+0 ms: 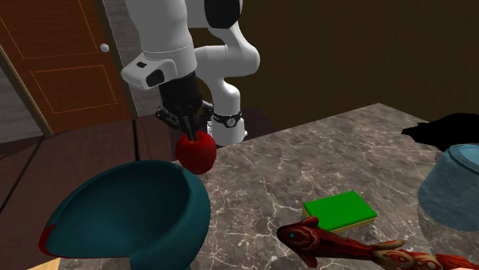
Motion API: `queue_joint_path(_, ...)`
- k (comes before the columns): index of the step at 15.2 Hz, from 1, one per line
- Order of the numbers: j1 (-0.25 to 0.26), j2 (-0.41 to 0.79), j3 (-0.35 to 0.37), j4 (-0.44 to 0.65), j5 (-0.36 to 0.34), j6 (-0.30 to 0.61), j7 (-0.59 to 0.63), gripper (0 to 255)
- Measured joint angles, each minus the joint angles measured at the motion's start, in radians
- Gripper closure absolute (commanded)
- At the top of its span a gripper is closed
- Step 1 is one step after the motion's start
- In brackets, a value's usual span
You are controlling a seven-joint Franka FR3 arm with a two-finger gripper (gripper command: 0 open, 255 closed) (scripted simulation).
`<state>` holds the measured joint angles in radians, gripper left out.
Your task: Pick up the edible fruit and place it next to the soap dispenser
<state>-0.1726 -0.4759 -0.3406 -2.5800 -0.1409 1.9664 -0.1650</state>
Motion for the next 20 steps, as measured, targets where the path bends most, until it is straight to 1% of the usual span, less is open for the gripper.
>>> queue_joint_path(9,0.001,-0.047,0.02,0.086,0.006,-0.133,0.007,255)
queue_joint_path(20,0.005,-0.071,0.04,0.214,0.017,-0.284,0.011,255)
